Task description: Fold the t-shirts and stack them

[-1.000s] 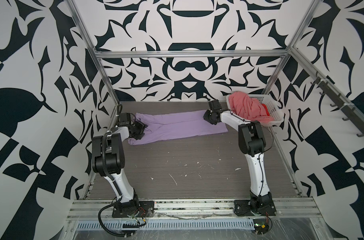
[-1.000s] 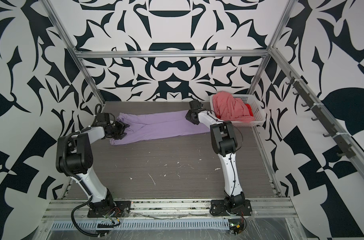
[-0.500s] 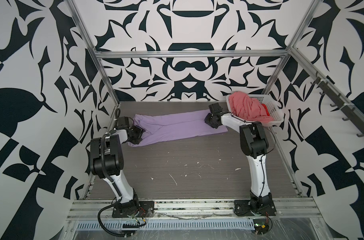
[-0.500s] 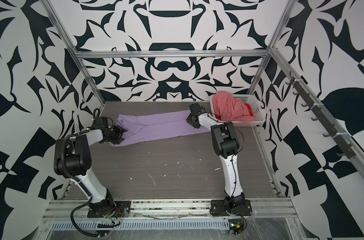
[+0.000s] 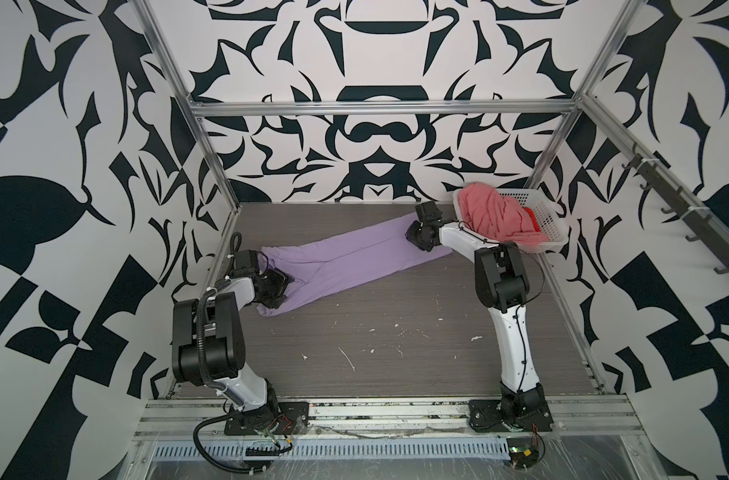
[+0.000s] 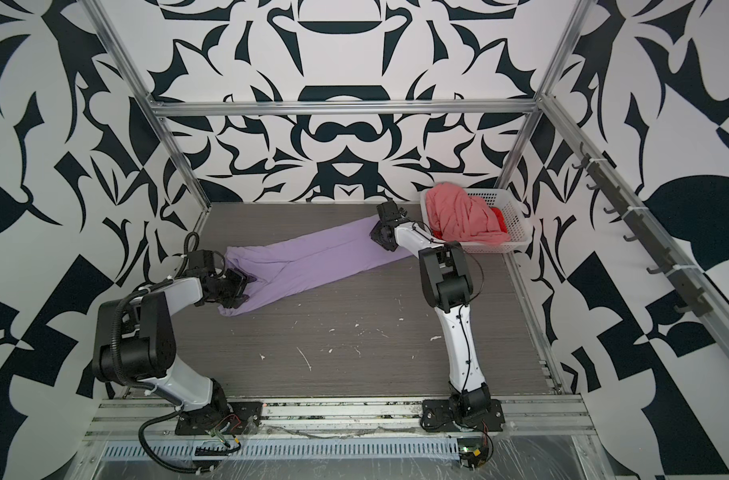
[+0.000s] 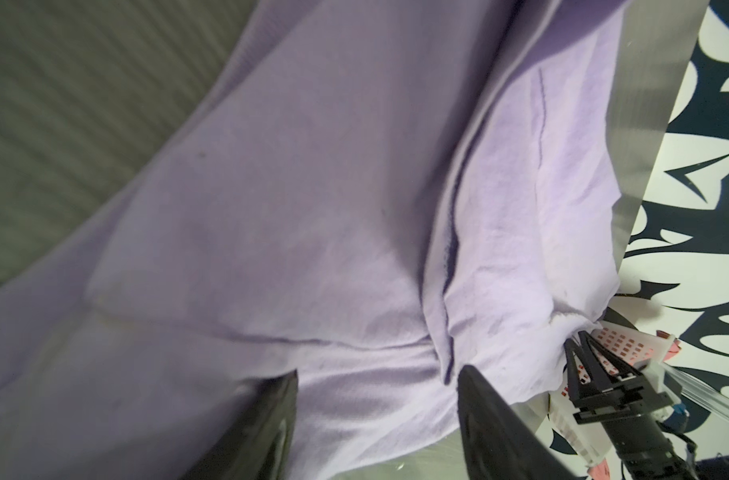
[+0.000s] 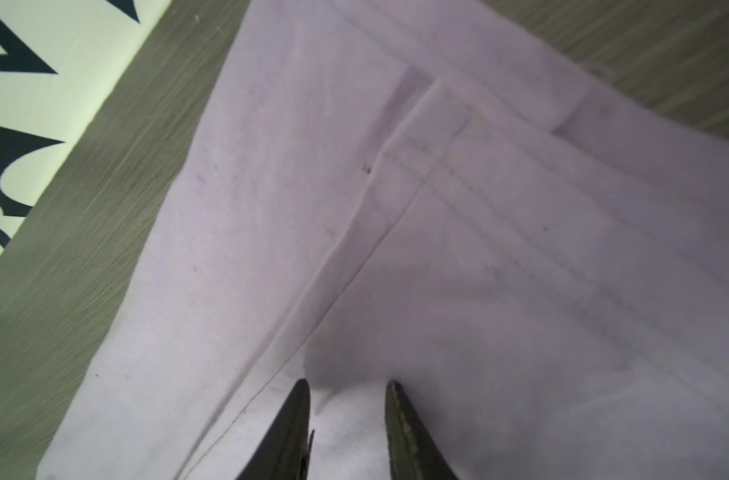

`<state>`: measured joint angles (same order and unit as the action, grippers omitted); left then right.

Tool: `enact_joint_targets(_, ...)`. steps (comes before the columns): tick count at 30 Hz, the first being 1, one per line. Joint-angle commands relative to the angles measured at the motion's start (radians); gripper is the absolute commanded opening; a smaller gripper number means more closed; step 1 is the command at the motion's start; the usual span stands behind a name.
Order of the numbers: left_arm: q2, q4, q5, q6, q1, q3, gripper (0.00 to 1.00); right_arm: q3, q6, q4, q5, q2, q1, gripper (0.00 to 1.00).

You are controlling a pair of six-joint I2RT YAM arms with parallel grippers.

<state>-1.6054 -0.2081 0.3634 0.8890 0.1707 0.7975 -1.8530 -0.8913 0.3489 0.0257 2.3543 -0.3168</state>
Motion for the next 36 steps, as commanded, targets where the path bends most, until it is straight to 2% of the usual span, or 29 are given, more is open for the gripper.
enact_joint_targets(1,-0.008,-0.157,-0.065,-0.022,0.006,-0.046,0.65,0.001,-0.004,0.086,0.004,0.021,0.003,0.36)
enact_joint_targets(4,-0.025,-0.148,-0.067,-0.022,0.006,-0.034,0.65,0.086,-0.025,0.069,-0.031,-0.028,-0.002,0.36)
enact_joint_targets(10,-0.148,-0.101,-0.049,-0.032,0.01,0.074,0.66,0.378,-0.095,-0.008,-0.032,-0.183,-0.003,0.35)
enact_joint_targets(16,-0.336,-0.125,0.029,-0.089,0.006,0.342,0.66,0.652,-0.179,-0.049,-0.006,-0.349,-0.042,0.35)
enact_joint_targets(23,-0.561,-0.033,0.169,-0.024,-0.02,0.664,0.66,0.898,-0.295,-0.075,-0.037,-0.559,-0.138,0.36)
enact_joint_targets(27,-0.669,0.015,0.265,-0.003,-0.067,0.82,0.65,0.949,-0.345,-0.011,-0.046,-0.574,-0.262,0.36)
enact_joint_targets(30,-0.7,0.048,0.279,-0.002,-0.122,0.875,0.65,0.971,-0.409,0.012,-0.068,-0.571,-0.379,0.36)
enact_joint_targets(33,-0.727,0.097,0.293,0.05,-0.154,0.916,0.65,0.957,-0.428,0.074,-0.138,-0.62,-0.418,0.36)
enact_joint_targets(36,-0.738,0.167,0.319,0.115,-0.155,0.941,0.65,0.944,-0.427,0.099,-0.153,-0.679,-0.444,0.36)
